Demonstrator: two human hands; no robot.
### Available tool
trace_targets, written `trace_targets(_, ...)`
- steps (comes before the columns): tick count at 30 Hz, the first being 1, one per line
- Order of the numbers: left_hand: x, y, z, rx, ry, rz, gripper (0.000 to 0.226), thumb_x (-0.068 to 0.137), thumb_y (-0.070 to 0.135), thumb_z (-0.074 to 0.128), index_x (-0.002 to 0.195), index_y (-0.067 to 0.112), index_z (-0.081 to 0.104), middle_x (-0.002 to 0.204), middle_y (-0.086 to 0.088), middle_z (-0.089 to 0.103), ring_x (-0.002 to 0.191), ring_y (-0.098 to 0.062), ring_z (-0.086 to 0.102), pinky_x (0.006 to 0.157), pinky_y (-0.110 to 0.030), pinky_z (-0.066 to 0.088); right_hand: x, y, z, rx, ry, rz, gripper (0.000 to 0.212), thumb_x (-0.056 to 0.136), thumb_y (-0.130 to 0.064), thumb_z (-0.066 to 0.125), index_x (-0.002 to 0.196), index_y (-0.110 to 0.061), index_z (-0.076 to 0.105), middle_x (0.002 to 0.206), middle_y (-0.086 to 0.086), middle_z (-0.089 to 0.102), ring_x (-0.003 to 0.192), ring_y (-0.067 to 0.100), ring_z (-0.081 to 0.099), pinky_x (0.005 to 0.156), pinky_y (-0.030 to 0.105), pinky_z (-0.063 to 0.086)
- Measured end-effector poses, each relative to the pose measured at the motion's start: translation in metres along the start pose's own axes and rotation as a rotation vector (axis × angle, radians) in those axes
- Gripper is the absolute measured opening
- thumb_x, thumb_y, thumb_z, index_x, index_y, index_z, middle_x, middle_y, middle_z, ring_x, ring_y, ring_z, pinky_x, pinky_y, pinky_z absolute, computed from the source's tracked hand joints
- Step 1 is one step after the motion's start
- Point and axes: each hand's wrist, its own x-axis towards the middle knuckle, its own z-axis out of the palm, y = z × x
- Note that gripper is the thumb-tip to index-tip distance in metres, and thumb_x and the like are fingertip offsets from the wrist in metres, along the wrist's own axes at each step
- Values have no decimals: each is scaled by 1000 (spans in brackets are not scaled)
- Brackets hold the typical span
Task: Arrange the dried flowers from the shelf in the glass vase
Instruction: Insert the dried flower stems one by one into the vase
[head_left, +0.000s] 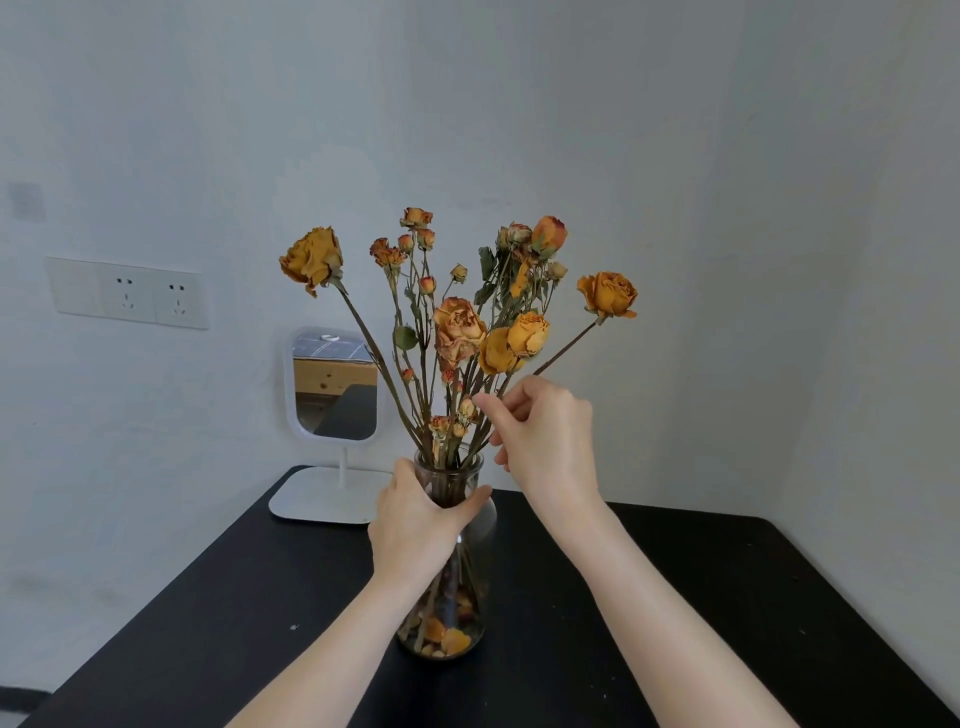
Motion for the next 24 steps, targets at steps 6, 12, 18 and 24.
trace_targets(6,1,-2,1,-28,-22,-9,60,61,61,70,98,23,41,98,4,58,95,-16,56,80,-43,52,2,3,7,-30,-78,51,24,85,-40,62,77,-17,62,63,1,64,54,13,64,60,33,58)
trace_targets(12,2,-3,1,-18,-12,-4,61,61,64,70,98,26,40,101,5,58,98,-15,55,82,-42,52,2,0,3,68,-6,13,12,86,-34,62,90,-23,64,55,-13,59,44,2,60,50,18,53)
trace_targets(18,1,-3,0,-16,-15,1,60,62,62,70,99,25,40,101,6,58,98,-14,56,82,-42,52,1,3,7,21,-22,20,9,86,-34,62,80,-28,59,58,-11,58,50,7,60,52,17,49)
trace_targets(24,1,-3,-1,-51,-33,10,61,62,59,72,102,22,44,101,4,59,97,-16,57,81,-43,52,-5,12,12,-10,-120,53,14,85,-33,65,74,-25,62,65,-4,62,59,11,62,59,31,57)
